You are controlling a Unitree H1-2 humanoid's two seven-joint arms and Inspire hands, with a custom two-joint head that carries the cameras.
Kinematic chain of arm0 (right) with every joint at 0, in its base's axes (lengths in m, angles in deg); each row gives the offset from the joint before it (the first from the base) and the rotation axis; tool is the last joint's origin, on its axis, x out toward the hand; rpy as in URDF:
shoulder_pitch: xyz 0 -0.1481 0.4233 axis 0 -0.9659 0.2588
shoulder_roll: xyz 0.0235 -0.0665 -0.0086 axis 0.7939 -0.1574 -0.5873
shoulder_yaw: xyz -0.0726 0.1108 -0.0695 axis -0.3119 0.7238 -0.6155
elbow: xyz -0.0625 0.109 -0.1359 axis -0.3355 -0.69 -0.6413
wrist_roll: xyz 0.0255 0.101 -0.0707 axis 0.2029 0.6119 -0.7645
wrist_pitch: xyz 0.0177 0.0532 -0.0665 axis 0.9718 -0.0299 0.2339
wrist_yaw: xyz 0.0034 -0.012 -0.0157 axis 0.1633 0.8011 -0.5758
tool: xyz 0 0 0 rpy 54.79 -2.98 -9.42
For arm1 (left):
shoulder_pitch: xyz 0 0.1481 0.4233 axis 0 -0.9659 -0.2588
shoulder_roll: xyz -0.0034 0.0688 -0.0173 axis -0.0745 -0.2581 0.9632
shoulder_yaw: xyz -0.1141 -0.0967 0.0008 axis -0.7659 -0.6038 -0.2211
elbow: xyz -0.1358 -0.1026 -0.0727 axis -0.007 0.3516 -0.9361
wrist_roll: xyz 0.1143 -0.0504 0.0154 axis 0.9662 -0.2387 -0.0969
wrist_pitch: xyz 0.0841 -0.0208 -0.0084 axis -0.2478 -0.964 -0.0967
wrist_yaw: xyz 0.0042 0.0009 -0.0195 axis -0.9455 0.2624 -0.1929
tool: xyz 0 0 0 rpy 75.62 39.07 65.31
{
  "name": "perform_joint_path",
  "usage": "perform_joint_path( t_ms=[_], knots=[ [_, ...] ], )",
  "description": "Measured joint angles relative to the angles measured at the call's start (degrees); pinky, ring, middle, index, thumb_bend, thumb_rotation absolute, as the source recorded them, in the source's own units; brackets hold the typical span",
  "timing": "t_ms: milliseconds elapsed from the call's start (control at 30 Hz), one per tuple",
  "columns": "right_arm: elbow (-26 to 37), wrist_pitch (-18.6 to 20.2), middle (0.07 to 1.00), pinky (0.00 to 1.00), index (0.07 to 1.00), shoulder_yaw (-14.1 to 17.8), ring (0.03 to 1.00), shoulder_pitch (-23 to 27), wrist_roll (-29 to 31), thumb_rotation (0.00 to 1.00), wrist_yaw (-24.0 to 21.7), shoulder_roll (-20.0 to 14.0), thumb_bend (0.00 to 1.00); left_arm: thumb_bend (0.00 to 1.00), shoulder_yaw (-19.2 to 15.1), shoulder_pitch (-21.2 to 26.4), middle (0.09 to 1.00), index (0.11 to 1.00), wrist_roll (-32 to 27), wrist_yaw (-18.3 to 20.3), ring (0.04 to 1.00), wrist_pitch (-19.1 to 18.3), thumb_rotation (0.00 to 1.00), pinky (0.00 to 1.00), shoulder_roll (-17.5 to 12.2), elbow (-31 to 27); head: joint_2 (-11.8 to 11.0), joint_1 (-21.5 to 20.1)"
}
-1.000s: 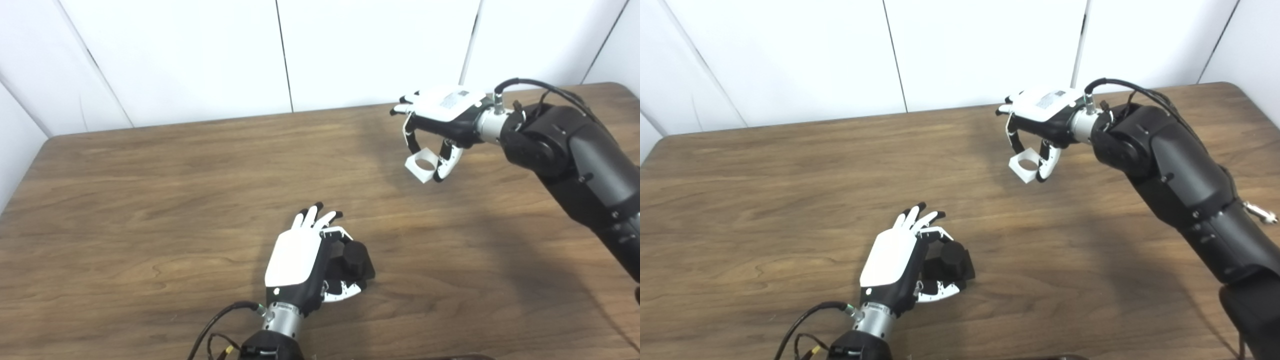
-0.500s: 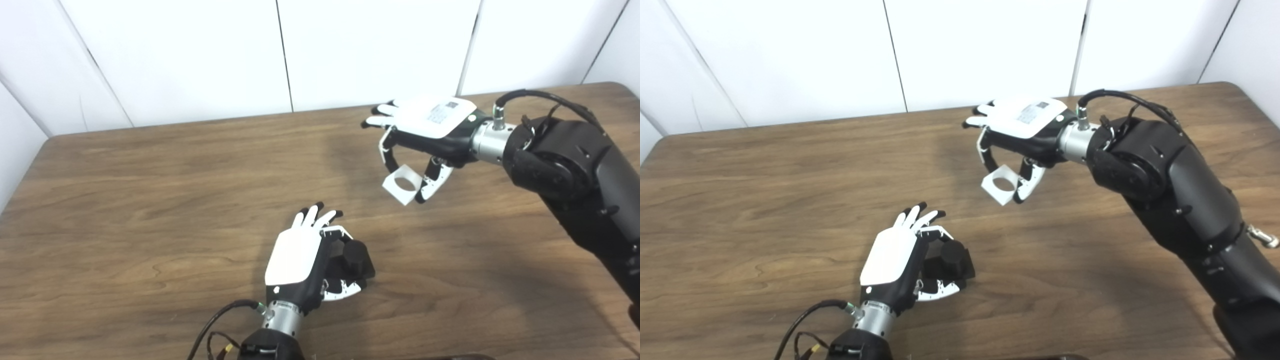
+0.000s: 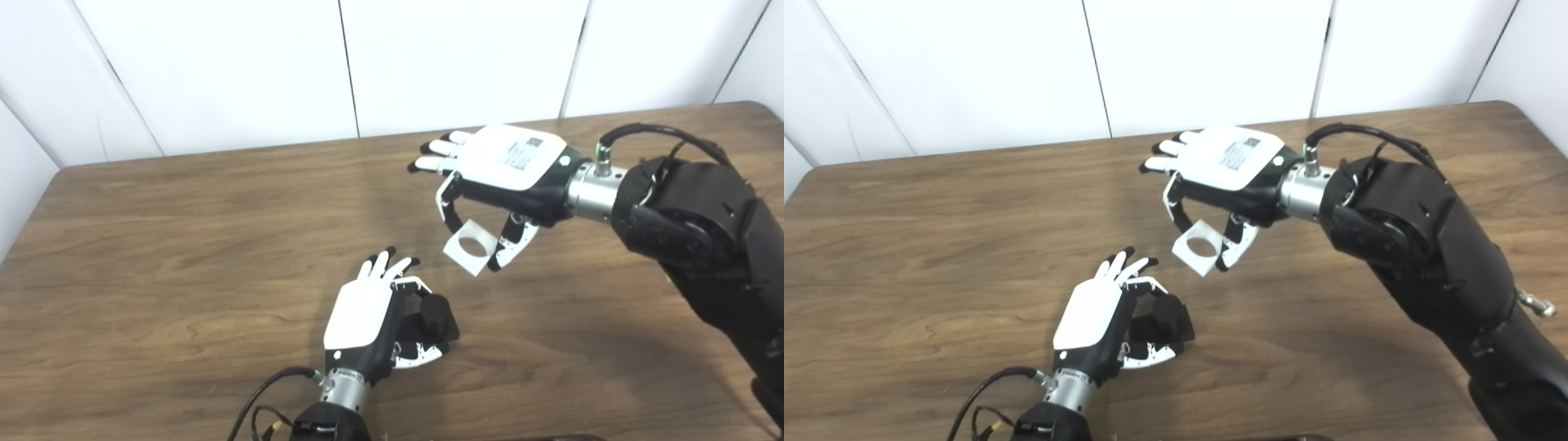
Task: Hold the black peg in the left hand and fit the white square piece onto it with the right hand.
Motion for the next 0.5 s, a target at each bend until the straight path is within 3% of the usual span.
perform_joint_path(
  t_ms=[500],
  knots=[
    [1.3,0.2,0.96,1.0,0.492,-1.0,1.0,-1.7,0.0,0.14,-1.6,3.0,0.52,0.52,-0.1,0.6,0.896,0.486,0.0,1.0,1.0,0.2,0.08,1.0,-0.2,0.0,0.4,0.3]
  ],
)
